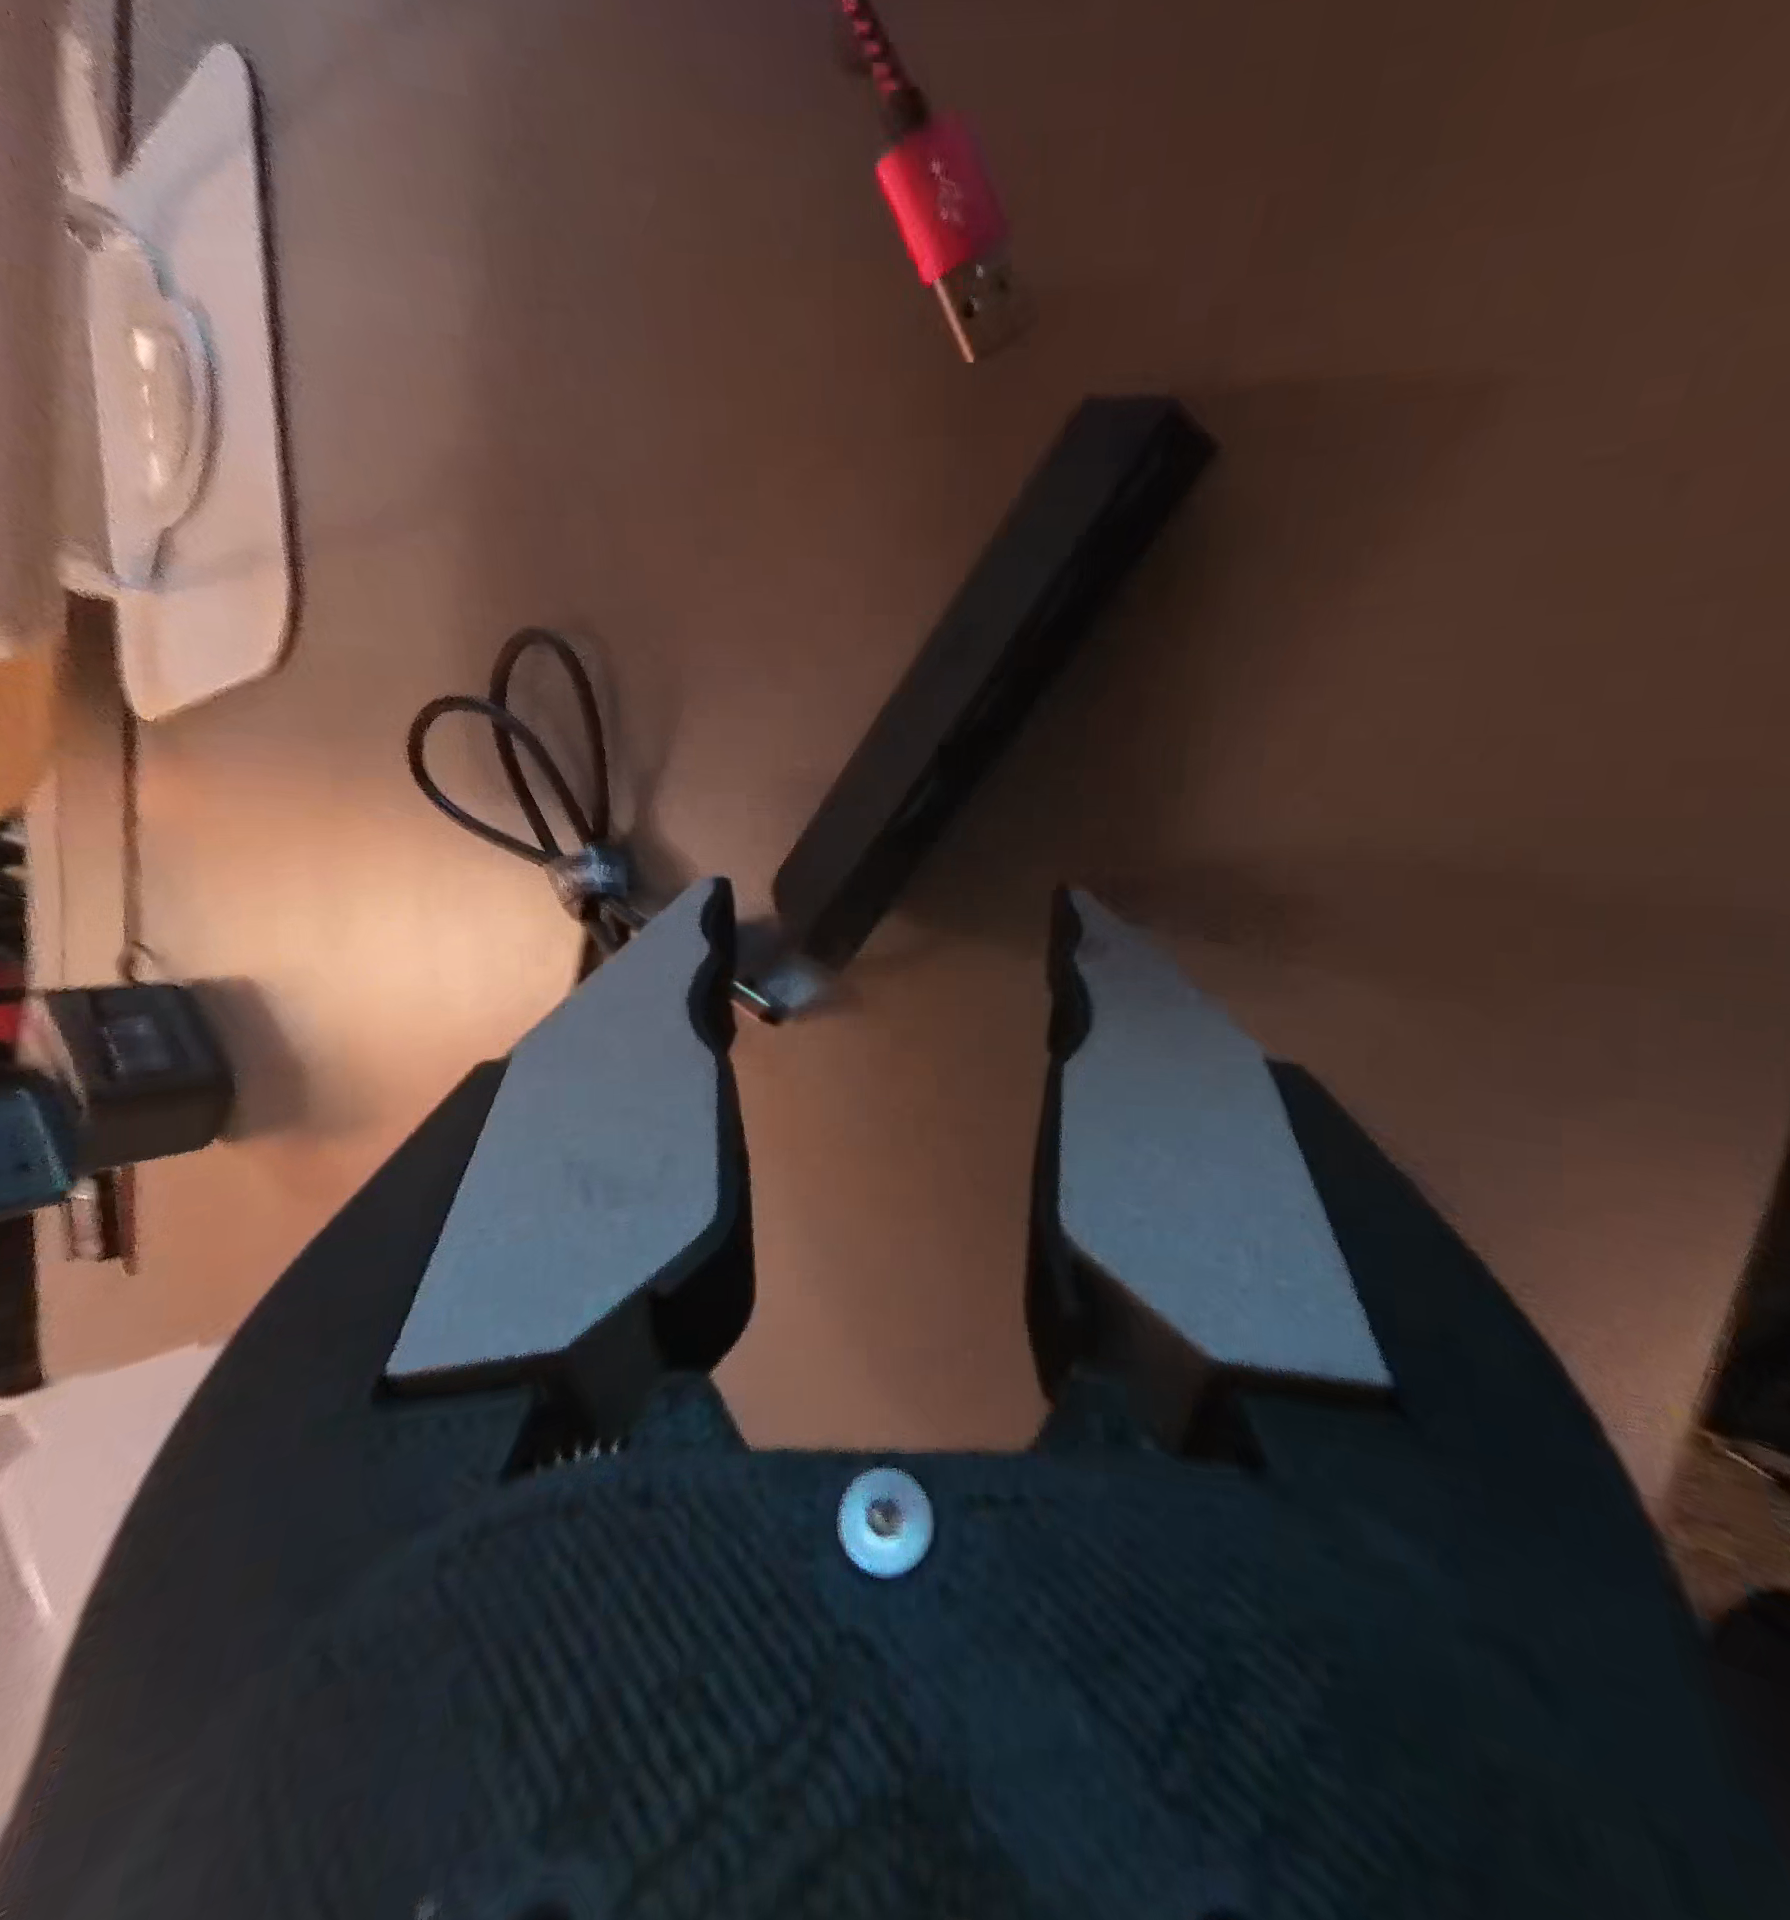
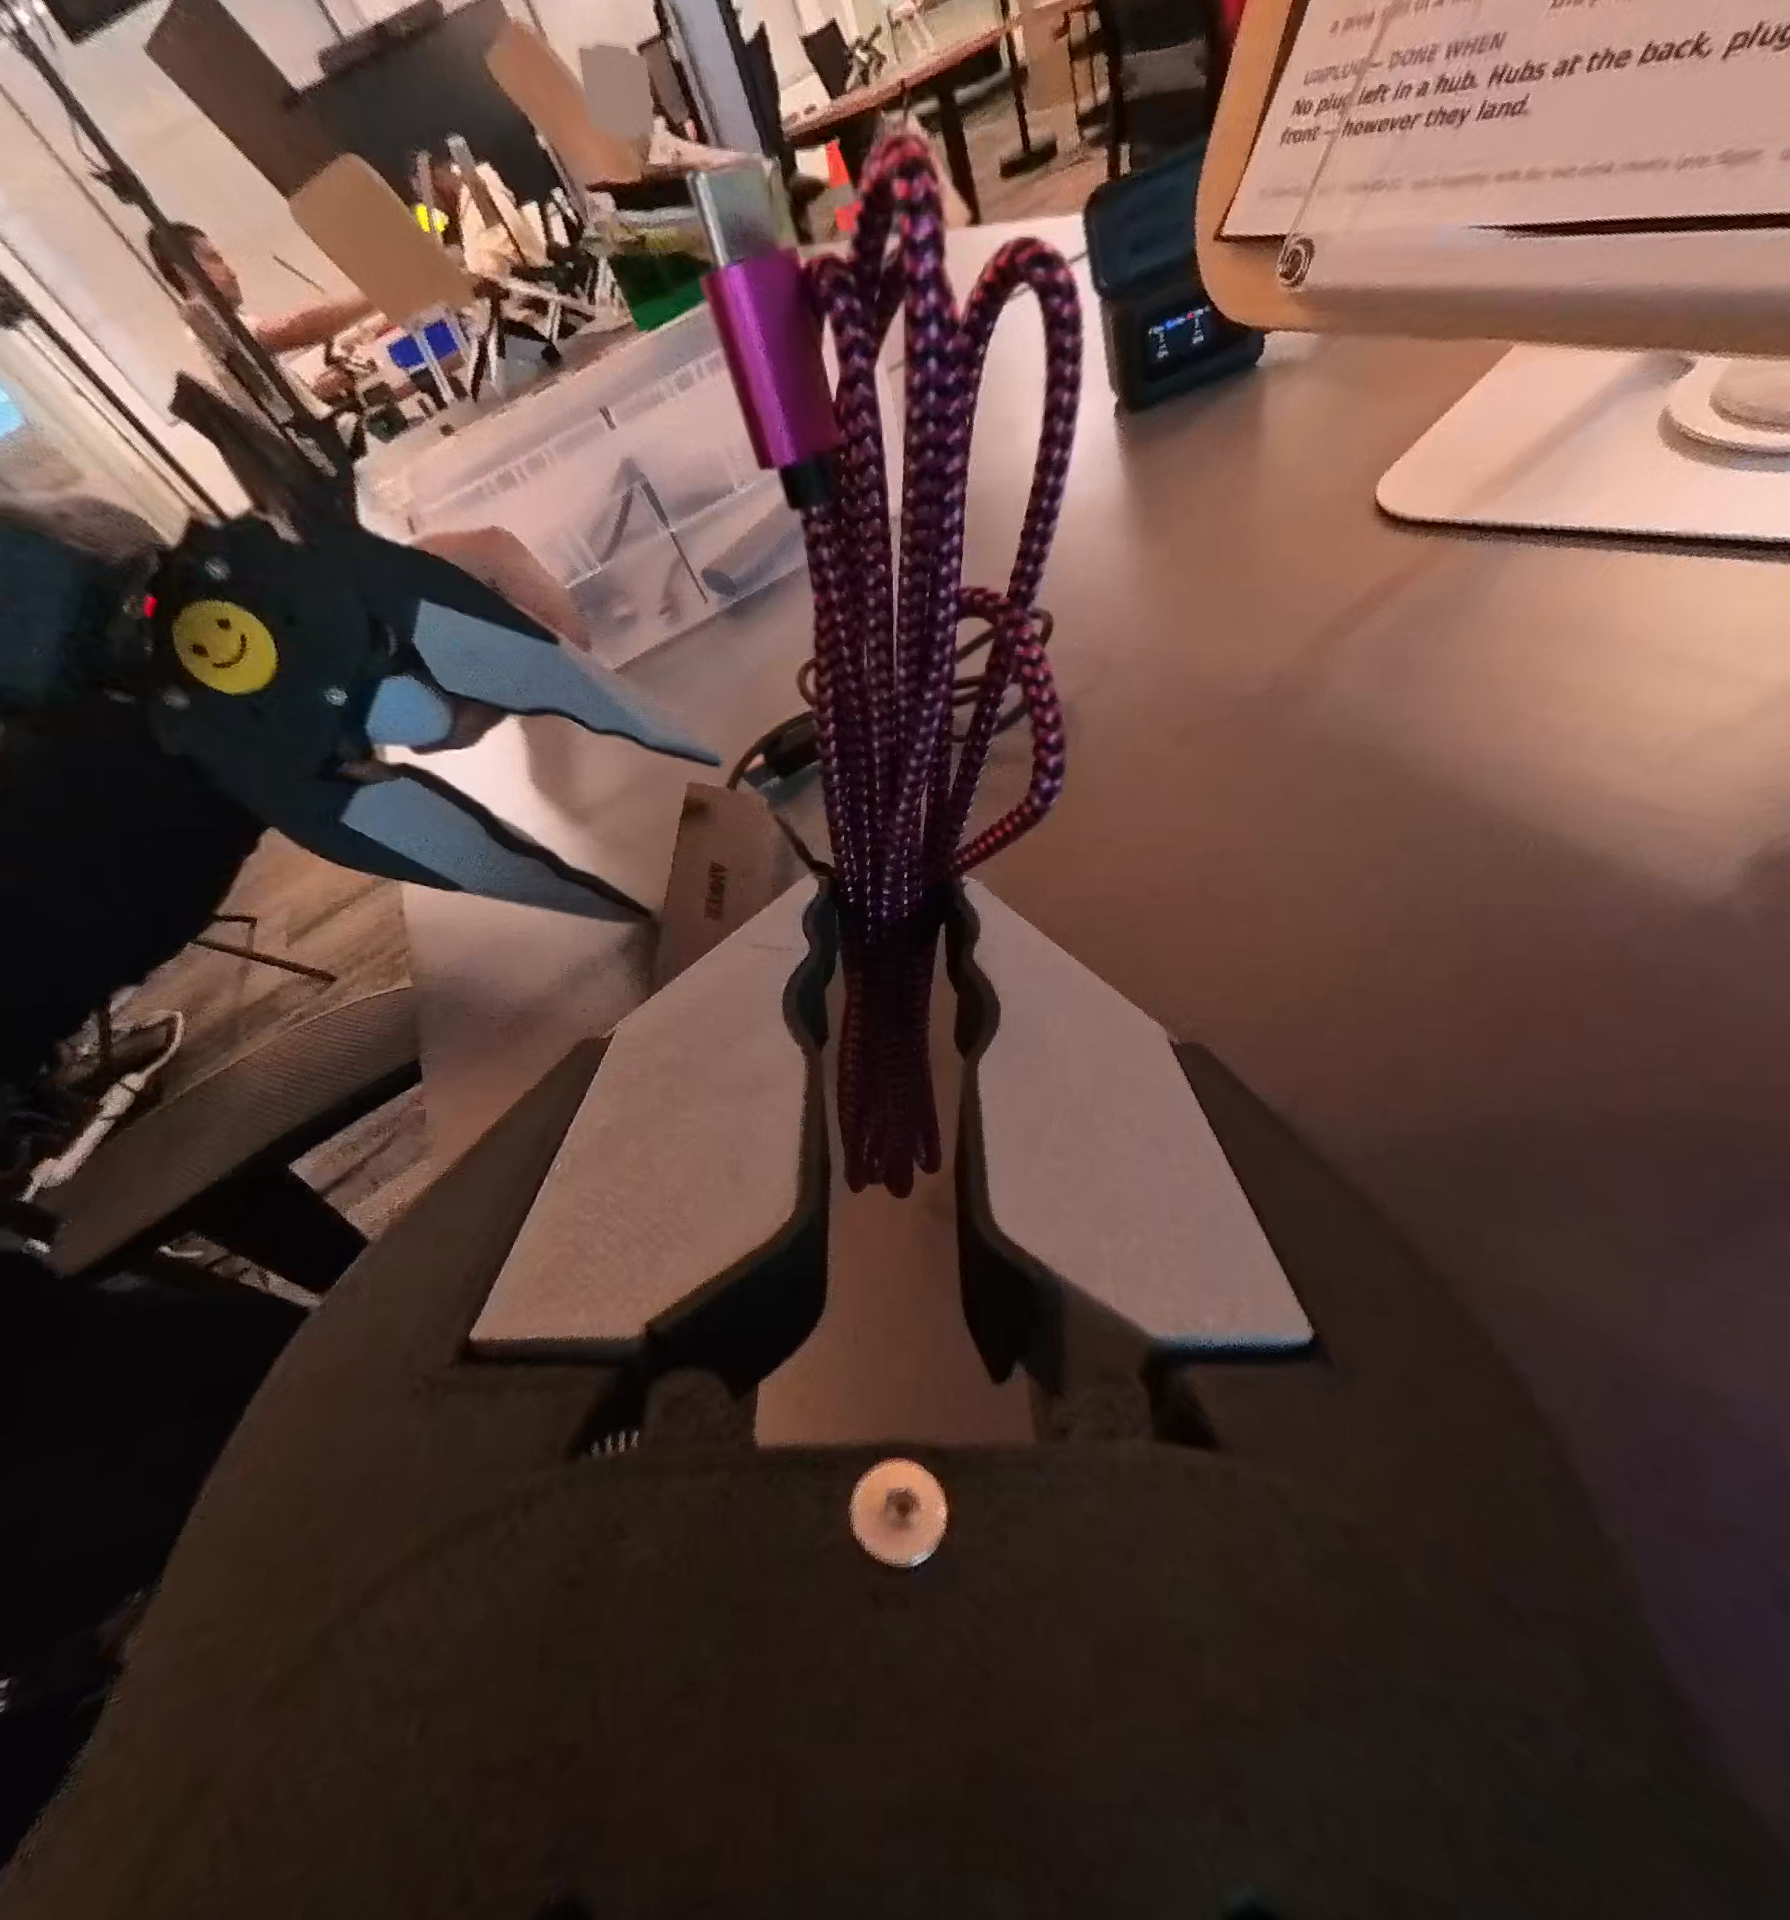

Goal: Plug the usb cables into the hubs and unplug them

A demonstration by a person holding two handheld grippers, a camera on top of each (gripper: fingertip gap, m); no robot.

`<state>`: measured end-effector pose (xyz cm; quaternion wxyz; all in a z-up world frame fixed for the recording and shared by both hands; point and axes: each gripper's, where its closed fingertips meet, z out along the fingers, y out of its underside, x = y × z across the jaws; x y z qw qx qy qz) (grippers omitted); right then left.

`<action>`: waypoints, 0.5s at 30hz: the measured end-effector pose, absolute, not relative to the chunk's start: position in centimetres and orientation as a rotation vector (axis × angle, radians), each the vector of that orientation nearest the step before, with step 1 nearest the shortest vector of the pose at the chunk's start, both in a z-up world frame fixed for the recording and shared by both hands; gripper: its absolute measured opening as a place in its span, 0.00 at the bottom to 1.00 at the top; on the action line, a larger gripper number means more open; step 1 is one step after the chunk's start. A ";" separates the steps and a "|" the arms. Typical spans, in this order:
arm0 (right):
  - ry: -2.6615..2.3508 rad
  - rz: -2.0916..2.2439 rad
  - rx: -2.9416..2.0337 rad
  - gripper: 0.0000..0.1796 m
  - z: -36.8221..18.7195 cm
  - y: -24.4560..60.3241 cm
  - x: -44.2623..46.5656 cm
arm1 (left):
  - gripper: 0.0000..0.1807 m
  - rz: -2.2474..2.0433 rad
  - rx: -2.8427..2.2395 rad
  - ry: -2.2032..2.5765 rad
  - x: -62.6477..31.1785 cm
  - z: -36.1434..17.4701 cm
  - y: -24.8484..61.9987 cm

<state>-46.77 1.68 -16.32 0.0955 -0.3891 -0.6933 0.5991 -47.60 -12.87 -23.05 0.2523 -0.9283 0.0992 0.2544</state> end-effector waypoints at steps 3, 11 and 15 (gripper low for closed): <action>-2.079 1.827 -1.173 0.10 -16.5 1.4 -46.7 | 0.27 0.896 -2.450 0.409 -49.7 -22.6 -12.0; -2.032 1.154 -1.128 0.27 -20.1 5.1 -48.8 | 0.05 1.011 -2.436 0.547 -50.9 -23.6 -11.3; -2.055 1.071 -1.096 0.38 -19.0 5.6 -48.3 | 0.04 0.731 -2.500 0.362 -49.3 -22.7 -11.2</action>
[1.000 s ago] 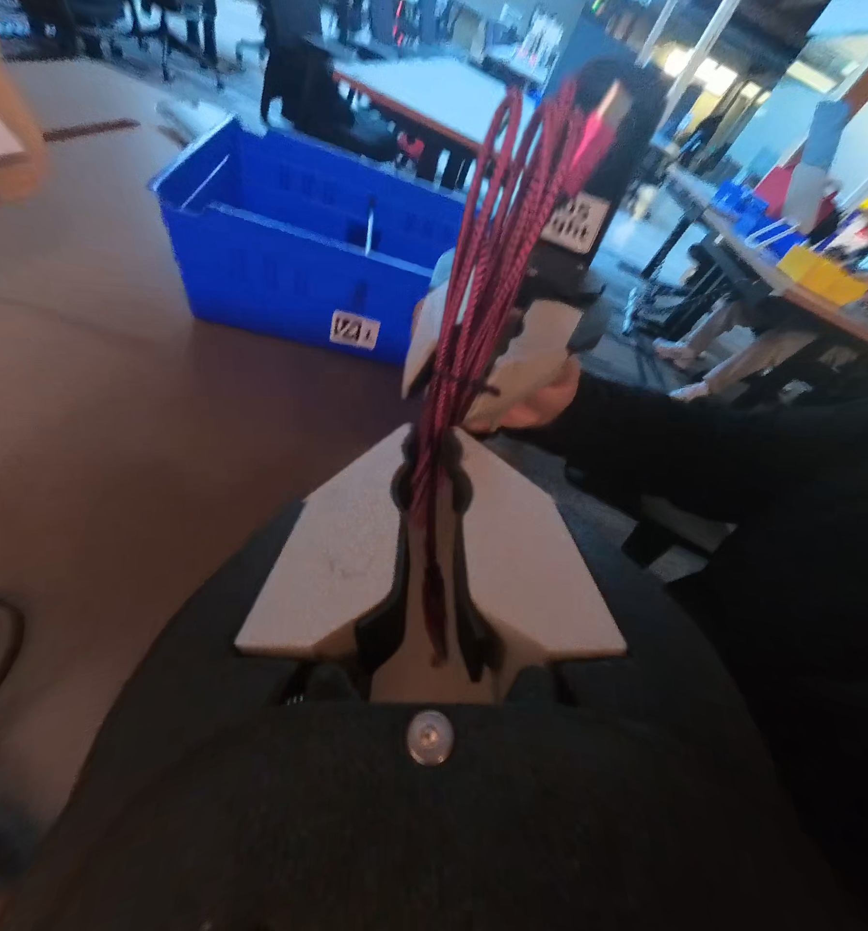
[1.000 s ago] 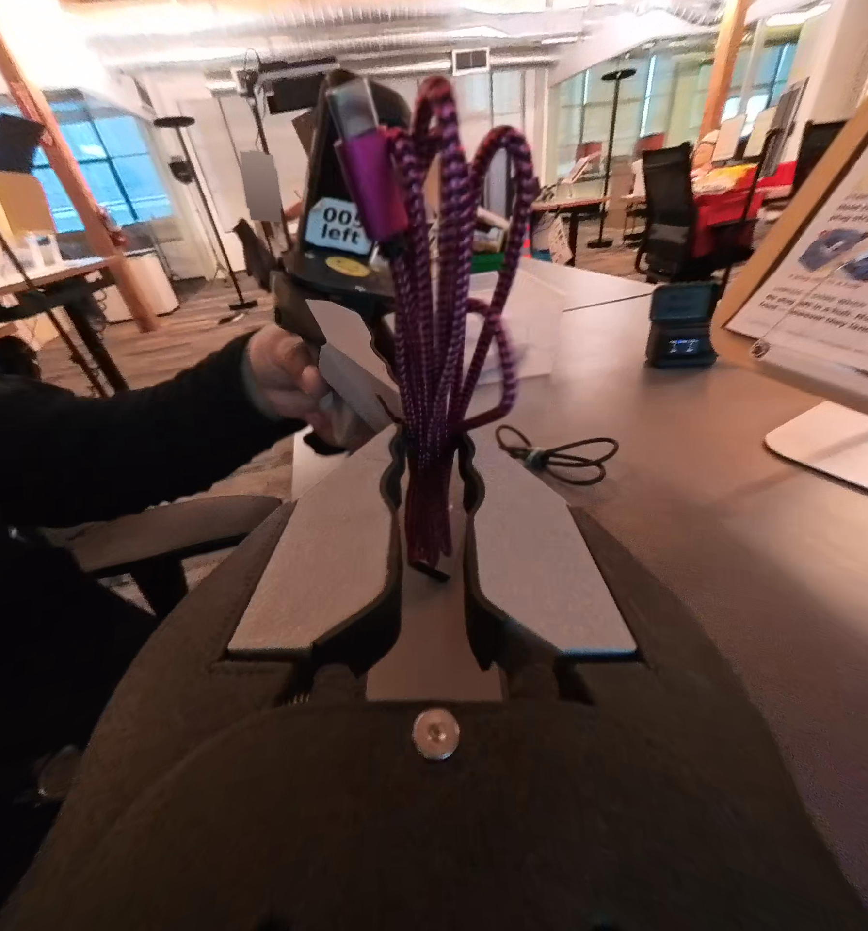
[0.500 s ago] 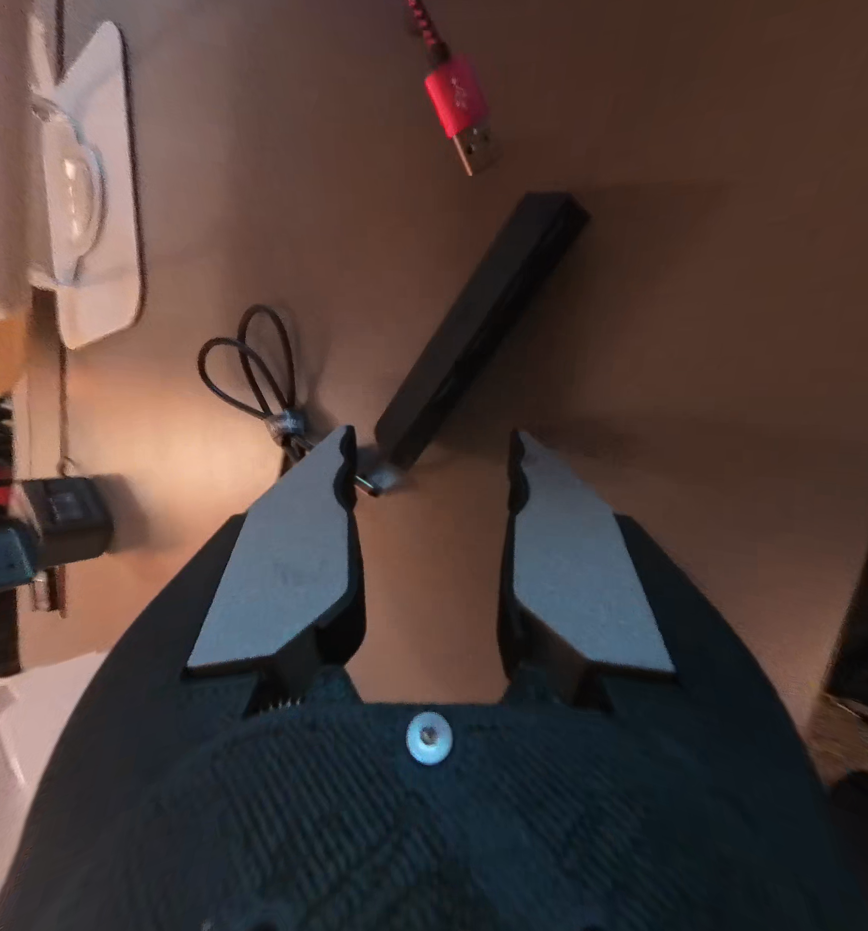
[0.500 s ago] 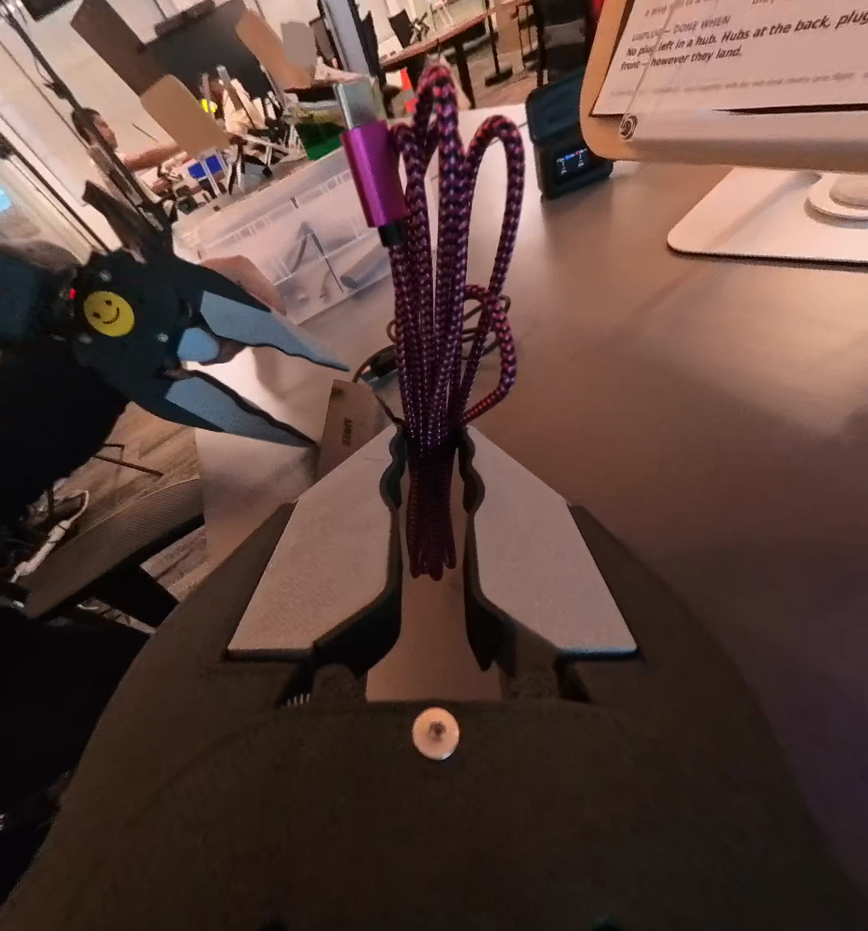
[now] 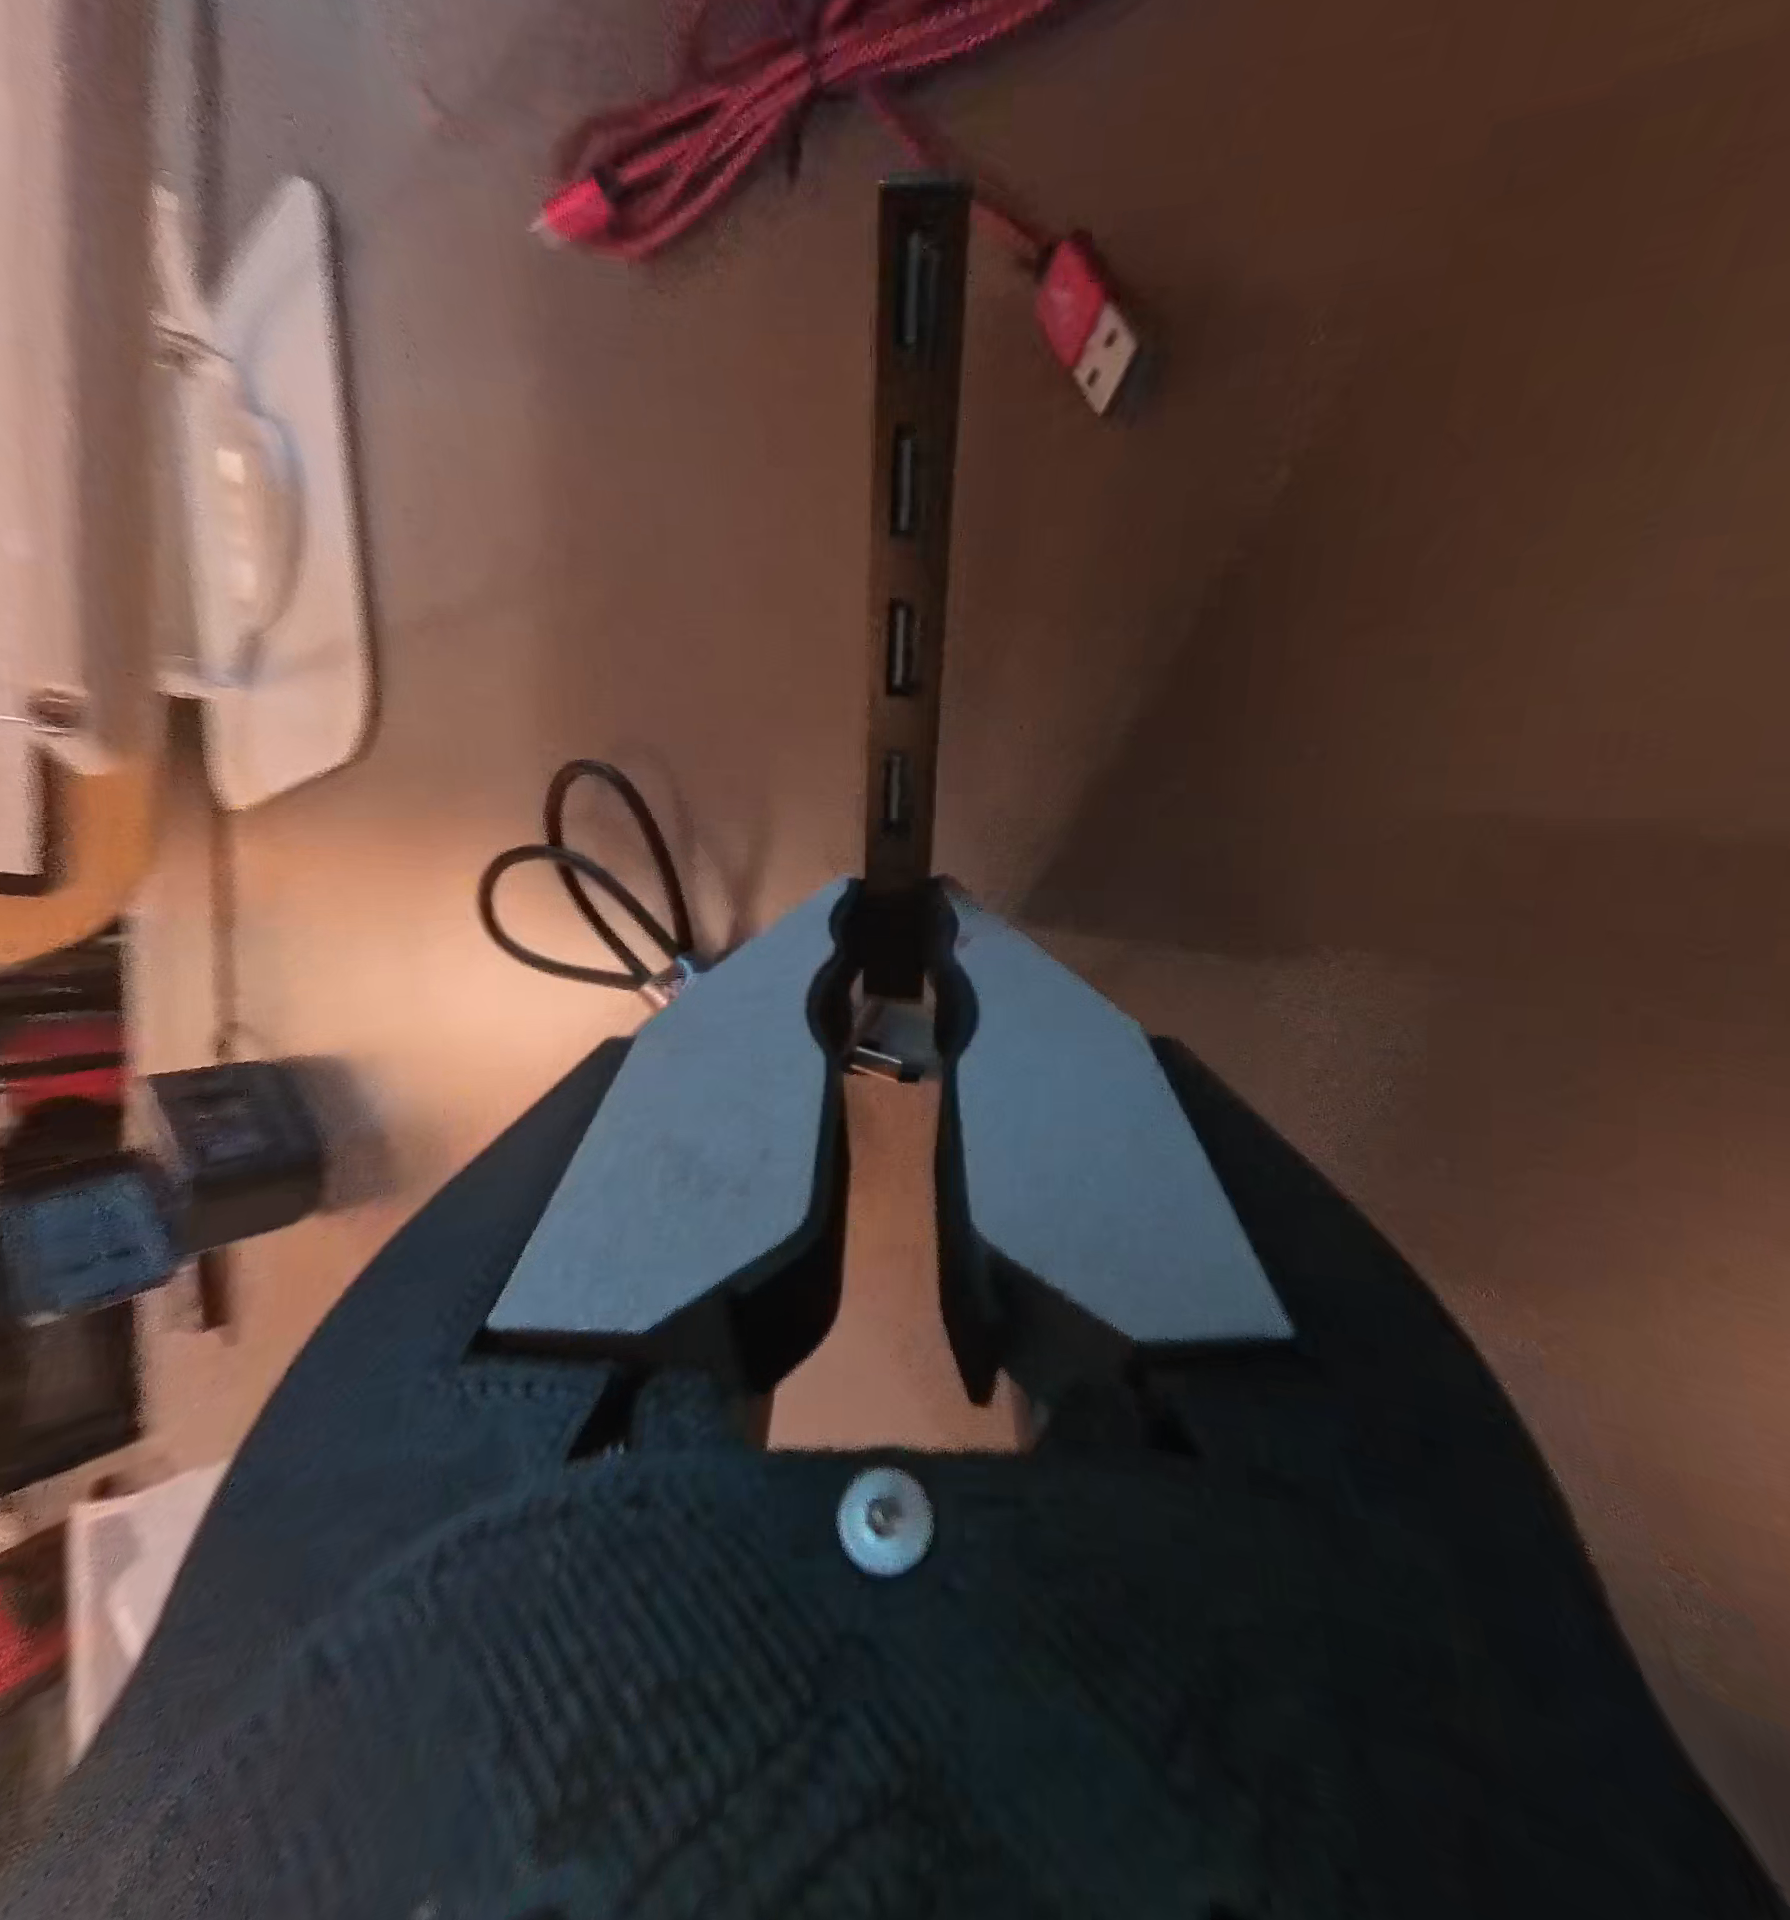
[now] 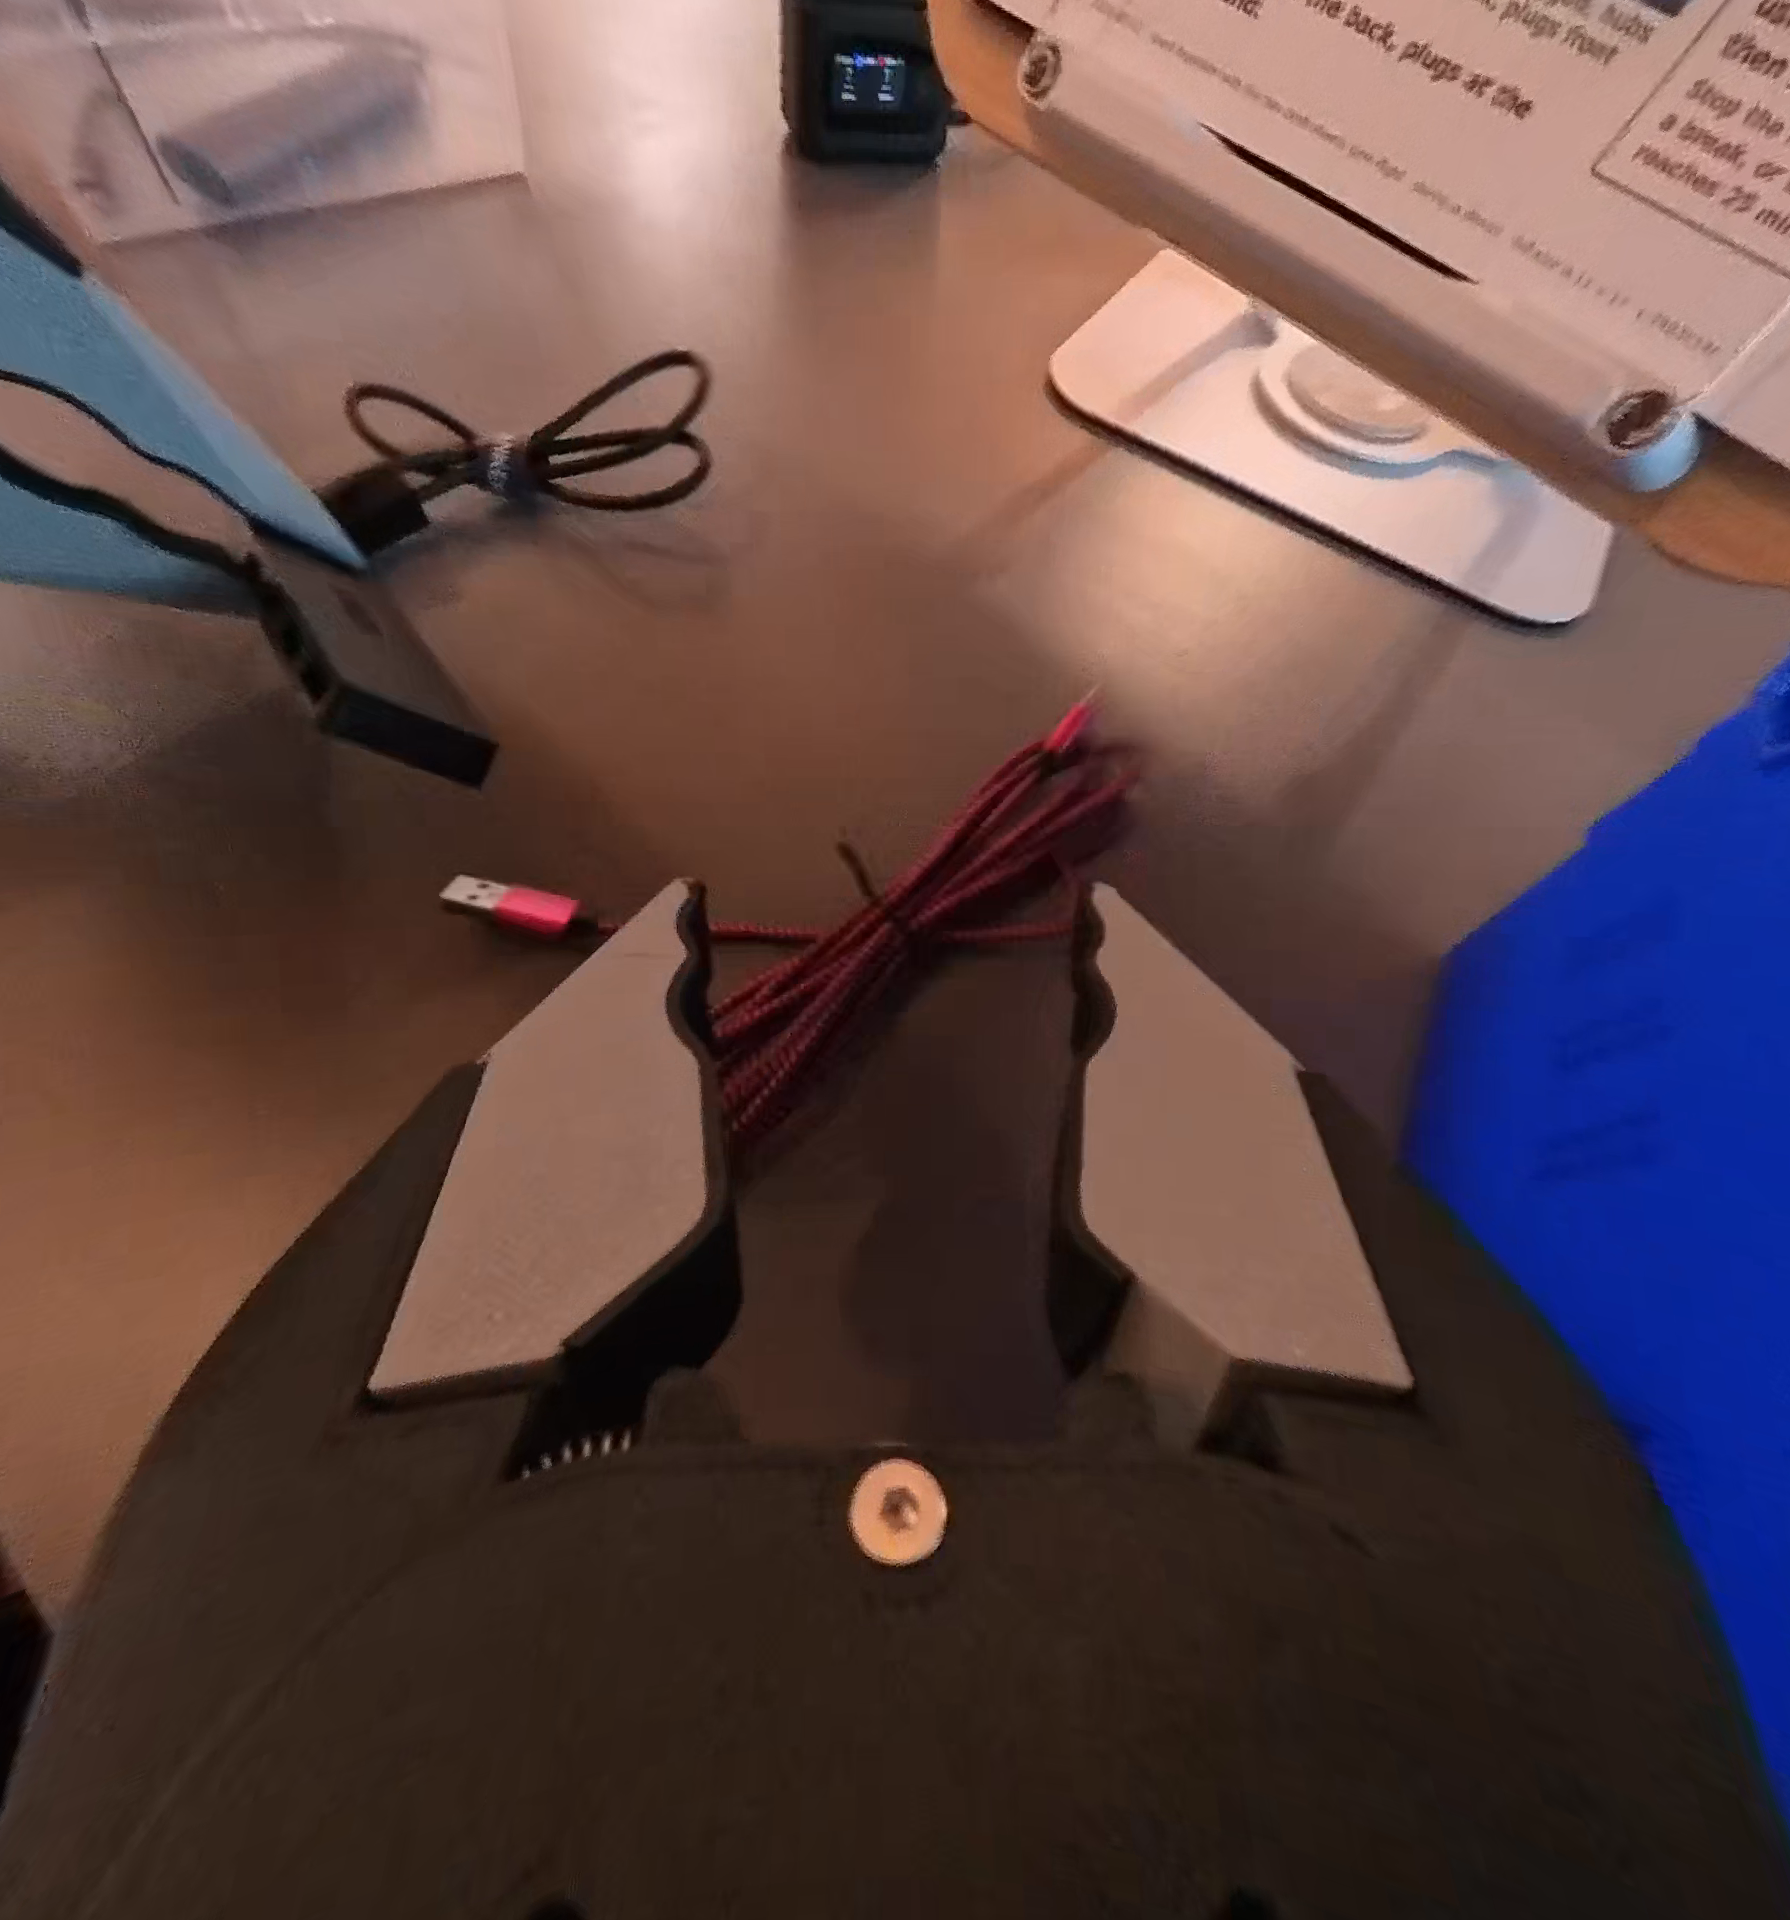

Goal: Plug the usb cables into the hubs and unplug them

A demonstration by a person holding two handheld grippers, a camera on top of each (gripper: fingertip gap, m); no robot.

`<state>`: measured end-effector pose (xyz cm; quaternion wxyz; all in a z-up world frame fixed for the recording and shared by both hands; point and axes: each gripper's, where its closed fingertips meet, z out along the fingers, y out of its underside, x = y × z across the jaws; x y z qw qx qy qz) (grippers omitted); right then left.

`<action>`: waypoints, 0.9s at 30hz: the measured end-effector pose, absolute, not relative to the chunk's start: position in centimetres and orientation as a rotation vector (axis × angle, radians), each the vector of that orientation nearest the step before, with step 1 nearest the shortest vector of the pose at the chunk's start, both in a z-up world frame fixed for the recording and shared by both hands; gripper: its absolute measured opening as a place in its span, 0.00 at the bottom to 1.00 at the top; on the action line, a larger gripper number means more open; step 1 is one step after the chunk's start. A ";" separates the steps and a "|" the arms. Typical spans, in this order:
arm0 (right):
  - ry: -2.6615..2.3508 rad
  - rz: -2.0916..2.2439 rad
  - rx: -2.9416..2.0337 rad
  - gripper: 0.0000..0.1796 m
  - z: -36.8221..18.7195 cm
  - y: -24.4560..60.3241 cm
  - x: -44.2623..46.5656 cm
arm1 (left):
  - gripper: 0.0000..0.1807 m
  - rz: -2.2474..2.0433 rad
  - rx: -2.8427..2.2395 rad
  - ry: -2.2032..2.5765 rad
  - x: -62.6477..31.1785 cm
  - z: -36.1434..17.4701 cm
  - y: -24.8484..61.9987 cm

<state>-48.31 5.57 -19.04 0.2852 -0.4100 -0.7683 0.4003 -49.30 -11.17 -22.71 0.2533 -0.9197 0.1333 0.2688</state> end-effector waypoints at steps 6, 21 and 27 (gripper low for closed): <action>-2.036 1.246 -0.922 0.39 -12.8 3.4 -45.5 | 0.04 0.581 -2.542 0.391 -48.5 -22.4 -10.4; -2.313 1.233 -0.328 0.06 -18.8 -5.0 -44.3 | 0.07 0.512 -2.232 0.469 -46.7 -21.4 -8.1; -2.184 1.460 -0.201 0.04 -17.7 -5.2 -44.1 | 0.18 0.339 -2.054 0.386 -45.4 -20.3 -6.1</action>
